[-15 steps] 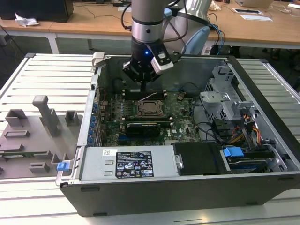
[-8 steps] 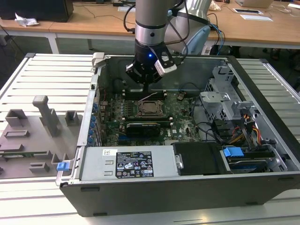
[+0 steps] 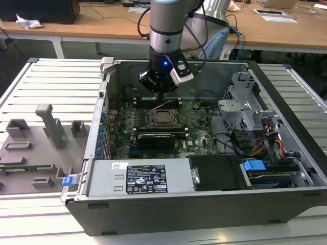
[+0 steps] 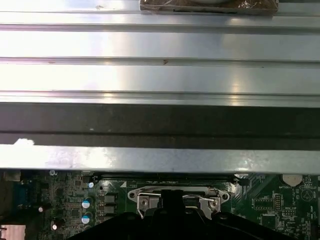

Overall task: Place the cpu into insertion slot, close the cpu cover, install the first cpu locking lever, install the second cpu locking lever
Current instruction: 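Install the first cpu locking lever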

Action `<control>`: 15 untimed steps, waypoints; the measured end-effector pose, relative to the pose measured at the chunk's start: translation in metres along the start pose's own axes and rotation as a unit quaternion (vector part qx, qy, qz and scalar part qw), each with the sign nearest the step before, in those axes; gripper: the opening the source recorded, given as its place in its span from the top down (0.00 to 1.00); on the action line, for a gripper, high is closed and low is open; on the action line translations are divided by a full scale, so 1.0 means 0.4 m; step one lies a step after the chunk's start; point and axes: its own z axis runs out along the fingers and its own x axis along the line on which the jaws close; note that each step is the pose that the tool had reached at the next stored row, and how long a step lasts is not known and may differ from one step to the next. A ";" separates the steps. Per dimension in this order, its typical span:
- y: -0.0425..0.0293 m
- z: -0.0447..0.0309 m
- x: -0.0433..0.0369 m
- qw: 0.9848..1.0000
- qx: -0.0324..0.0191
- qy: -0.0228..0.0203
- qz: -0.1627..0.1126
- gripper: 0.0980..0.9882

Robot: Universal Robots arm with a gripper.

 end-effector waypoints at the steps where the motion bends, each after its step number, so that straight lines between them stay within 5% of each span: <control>1: 0.002 0.003 -0.002 1.000 0.000 0.000 0.000 0.99; 15: 0.017 0.026 -0.026 1.000 0.000 0.001 -0.014 0.99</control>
